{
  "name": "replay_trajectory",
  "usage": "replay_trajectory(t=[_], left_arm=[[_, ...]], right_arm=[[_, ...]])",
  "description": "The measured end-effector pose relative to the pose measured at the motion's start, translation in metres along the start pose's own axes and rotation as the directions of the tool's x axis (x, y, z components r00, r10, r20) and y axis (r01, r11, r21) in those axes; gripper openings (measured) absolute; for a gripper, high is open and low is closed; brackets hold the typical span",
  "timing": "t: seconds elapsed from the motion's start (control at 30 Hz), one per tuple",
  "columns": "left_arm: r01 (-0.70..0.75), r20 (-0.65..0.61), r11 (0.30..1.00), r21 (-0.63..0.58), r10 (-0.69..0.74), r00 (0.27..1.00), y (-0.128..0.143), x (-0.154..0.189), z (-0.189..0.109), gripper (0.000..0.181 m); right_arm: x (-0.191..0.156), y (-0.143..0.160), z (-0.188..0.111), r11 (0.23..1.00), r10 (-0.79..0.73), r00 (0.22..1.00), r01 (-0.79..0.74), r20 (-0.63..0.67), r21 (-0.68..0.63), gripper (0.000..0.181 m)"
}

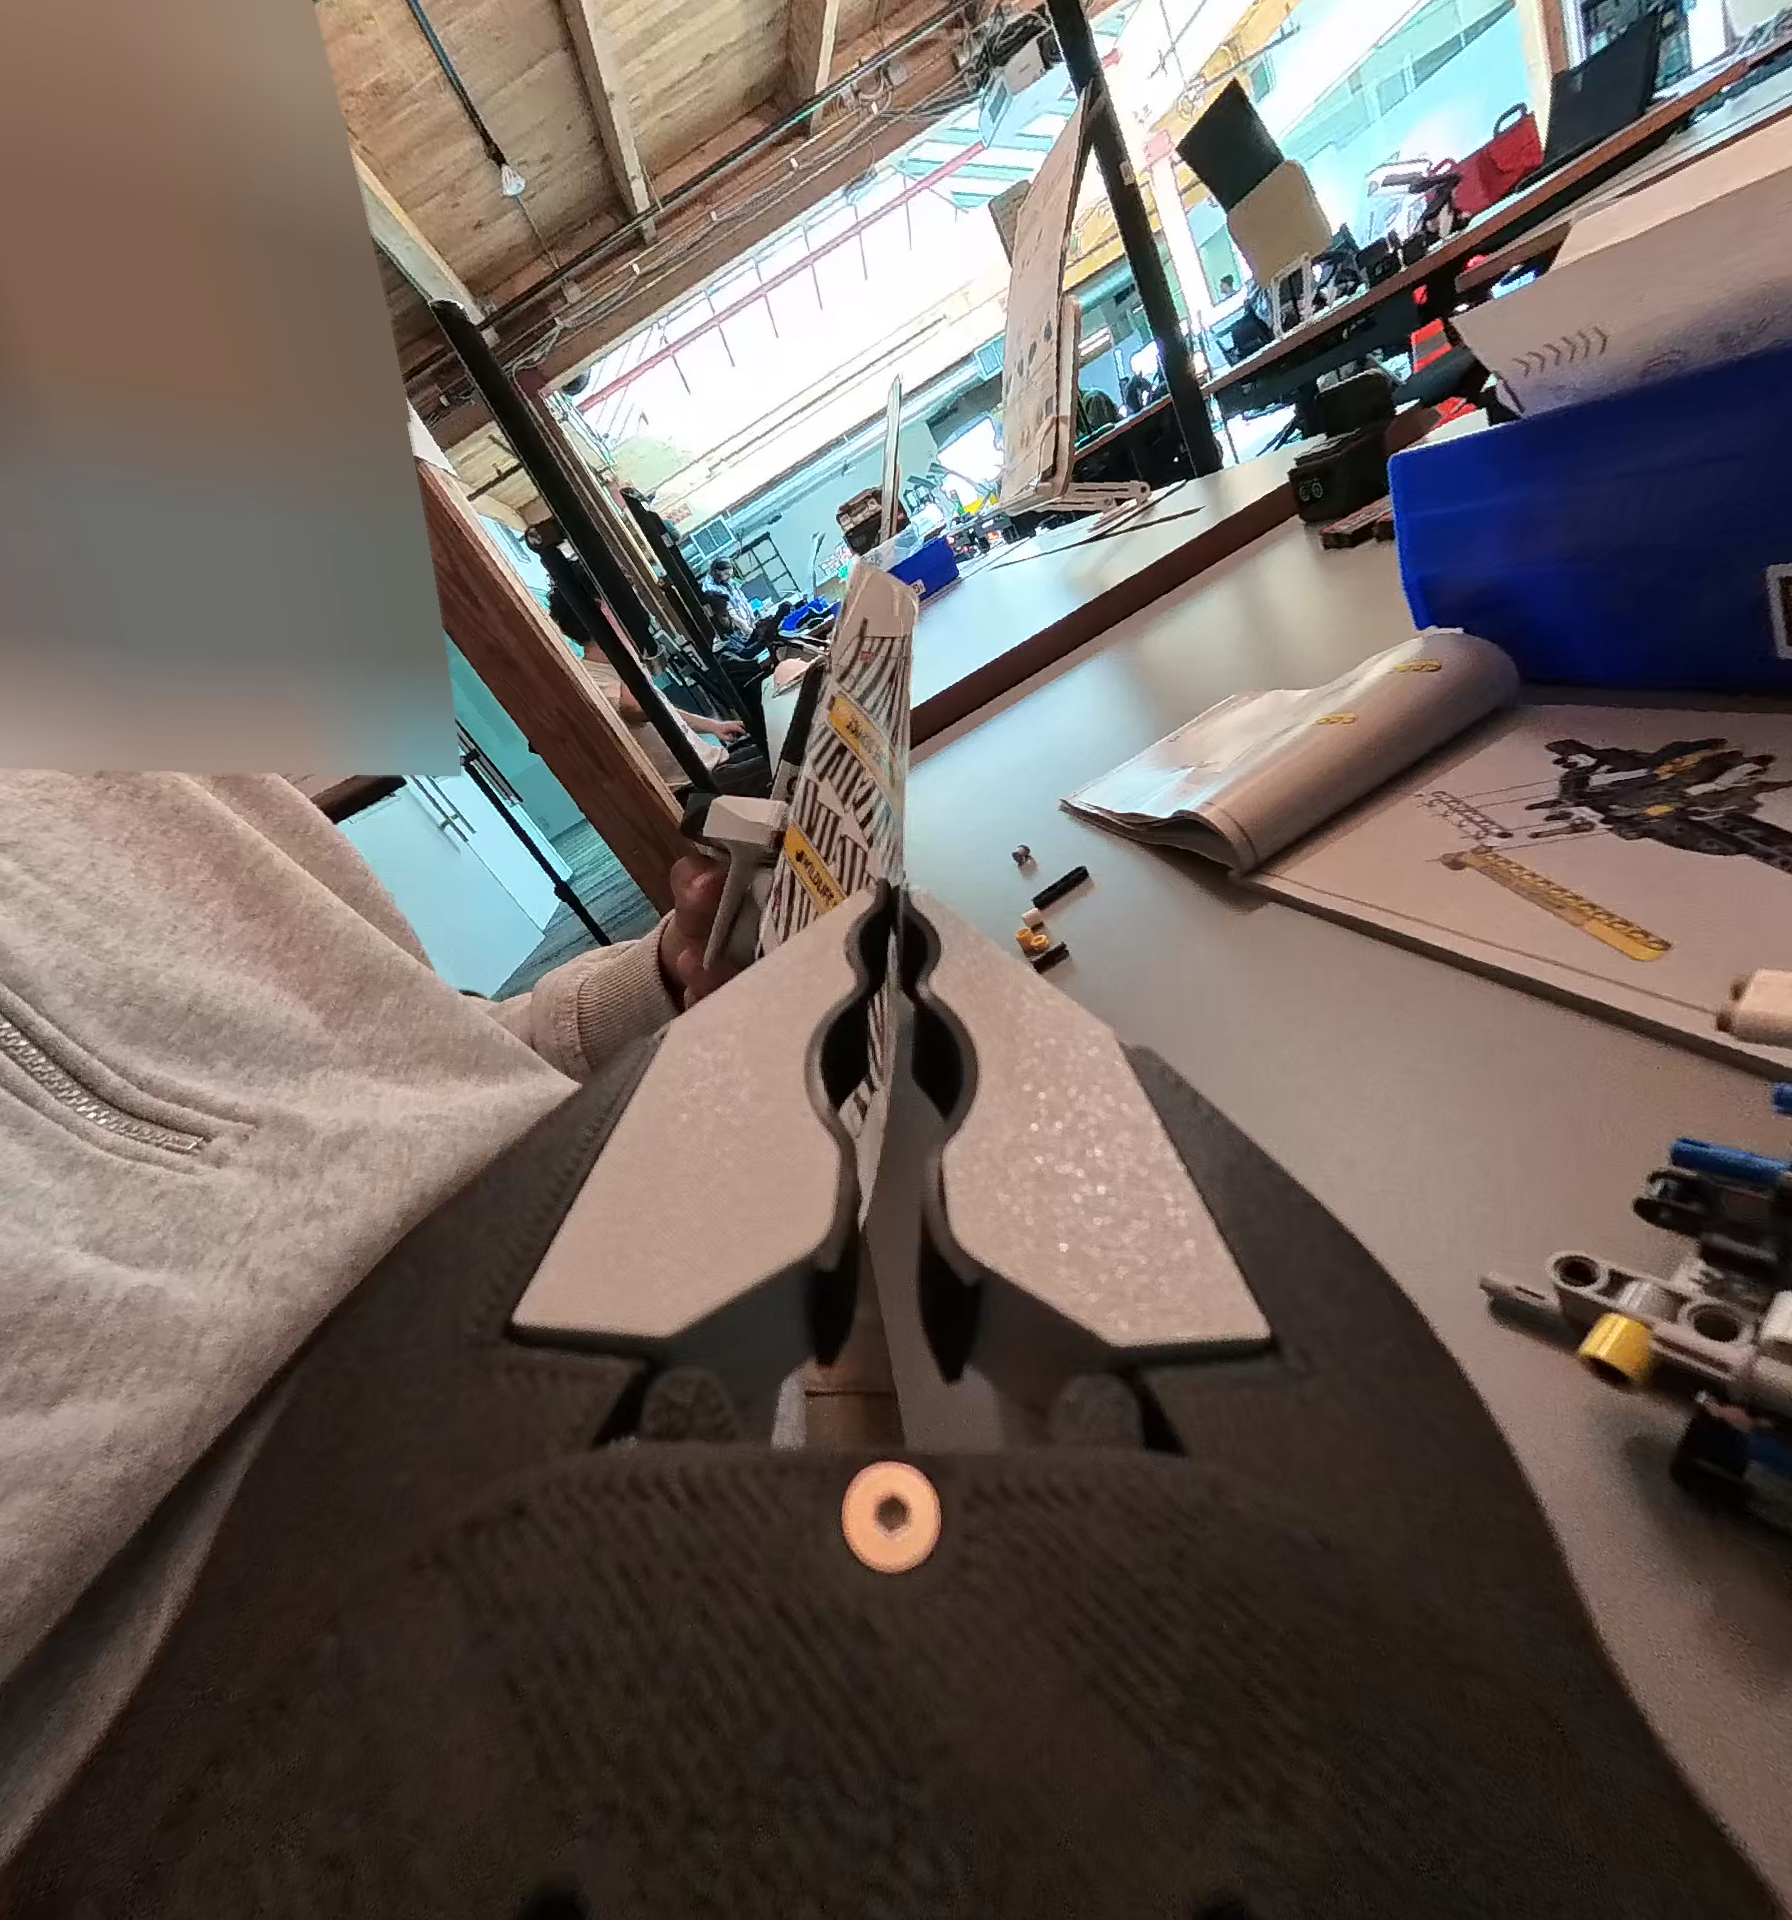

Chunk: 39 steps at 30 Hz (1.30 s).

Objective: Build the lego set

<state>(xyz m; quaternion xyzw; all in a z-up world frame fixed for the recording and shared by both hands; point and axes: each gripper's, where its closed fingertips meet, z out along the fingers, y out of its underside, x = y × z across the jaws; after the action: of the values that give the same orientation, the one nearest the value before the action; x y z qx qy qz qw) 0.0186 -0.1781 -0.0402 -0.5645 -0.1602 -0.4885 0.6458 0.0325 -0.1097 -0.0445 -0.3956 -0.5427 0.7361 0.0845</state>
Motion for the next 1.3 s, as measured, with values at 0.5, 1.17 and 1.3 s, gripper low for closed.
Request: replay_trajectory(t=[0.5, 1.17, 1.3], left_arm=[[-0.004, 0.011, 1.0, -0.014, 0.004, 1.0, 0.0025, -0.0018, 0.0005, 0.0], [0.009, 0.017, 1.0, -0.01, -0.009, 1.0, 0.0016, -0.0039, 0.0002, 0.0], [0.009, 0.017, 1.0, -0.01, -0.008, 1.0, 0.0016, -0.0038, 0.0003, 0.0]], right_arm=[[0.0026, 0.0001, -0.0004, 1.0, 0.003, 1.0, -0.003, -0.01, 0.004, 0.0], [0.0036, 0.0009, 0.0026, 1.0, 0.021, 1.0, -0.02, -0.011, 0.007, 0.0], [0.0036, 0.0009, 0.0032, 1.0, 0.02, 1.0, -0.02, -0.011, 0.008, 0.0]])
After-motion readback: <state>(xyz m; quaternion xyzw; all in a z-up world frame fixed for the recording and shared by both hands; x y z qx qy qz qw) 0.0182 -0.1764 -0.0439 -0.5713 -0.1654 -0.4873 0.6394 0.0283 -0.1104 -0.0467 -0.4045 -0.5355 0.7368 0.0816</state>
